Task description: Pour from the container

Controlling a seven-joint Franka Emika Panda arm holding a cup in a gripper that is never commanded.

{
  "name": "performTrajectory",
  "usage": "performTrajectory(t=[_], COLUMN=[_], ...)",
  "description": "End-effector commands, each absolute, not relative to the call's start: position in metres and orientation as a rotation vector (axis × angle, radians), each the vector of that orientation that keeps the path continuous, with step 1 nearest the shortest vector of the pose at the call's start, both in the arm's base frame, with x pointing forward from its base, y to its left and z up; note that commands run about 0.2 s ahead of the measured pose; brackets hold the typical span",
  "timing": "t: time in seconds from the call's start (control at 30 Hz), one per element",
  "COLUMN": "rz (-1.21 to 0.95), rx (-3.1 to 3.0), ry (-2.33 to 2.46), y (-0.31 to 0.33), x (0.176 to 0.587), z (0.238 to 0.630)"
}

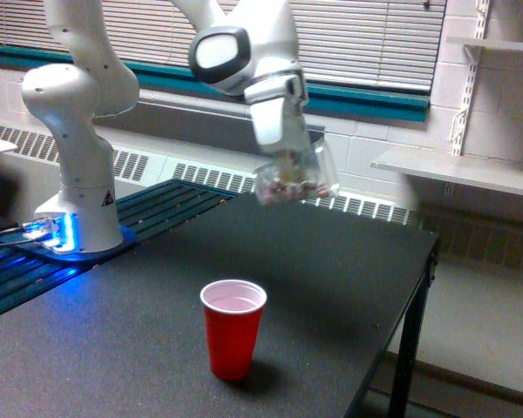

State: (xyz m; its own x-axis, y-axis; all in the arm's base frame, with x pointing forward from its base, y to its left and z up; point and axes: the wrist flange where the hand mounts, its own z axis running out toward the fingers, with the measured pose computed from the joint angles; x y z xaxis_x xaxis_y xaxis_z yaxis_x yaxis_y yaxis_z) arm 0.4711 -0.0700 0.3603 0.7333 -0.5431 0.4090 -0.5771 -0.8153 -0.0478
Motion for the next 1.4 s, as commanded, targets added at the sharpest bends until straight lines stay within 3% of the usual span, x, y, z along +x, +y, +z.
performTrajectory(t=[0.03,0.8,1.4], rz=[0.601,0.392,0.249], rx=[2.84,2.736,2.748], ry=[-0.937,-1.06,-1.014], y=[-0.095,-0.182,-0.198], x=[0.46,0.414,0.399], z=[0.352,0.305,0.286])
